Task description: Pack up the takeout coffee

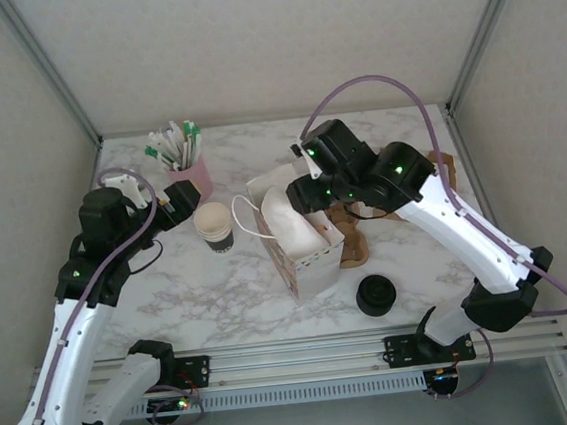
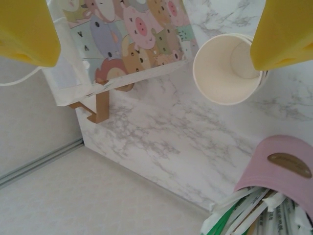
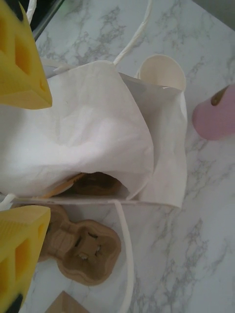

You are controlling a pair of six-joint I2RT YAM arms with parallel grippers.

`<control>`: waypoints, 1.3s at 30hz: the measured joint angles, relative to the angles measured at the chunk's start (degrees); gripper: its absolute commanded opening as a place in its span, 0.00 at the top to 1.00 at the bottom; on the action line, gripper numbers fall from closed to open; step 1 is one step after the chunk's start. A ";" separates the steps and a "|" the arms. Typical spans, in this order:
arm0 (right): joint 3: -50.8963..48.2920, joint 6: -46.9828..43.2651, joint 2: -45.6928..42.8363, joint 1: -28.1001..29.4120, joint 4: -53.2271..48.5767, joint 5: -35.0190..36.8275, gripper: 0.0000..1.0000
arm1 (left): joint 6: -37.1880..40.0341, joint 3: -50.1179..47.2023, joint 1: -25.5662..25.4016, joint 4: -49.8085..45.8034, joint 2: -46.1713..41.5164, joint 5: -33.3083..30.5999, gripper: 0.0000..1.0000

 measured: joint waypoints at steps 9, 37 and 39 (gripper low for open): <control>-2.29 2.84 -10.99 -8.81 1.33 1.75 0.33 | -0.04 -0.24 0.00 -5.05 -4.96 -3.54 0.00; -45.42 12.52 -31.95 -28.79 6.19 -10.23 0.25 | -0.76 2.58 0.00 -22.03 -11.96 -11.63 0.00; -48.35 13.00 -31.01 -28.79 8.48 -11.98 0.26 | -1.51 -1.18 0.00 -20.06 -10.82 -9.86 0.02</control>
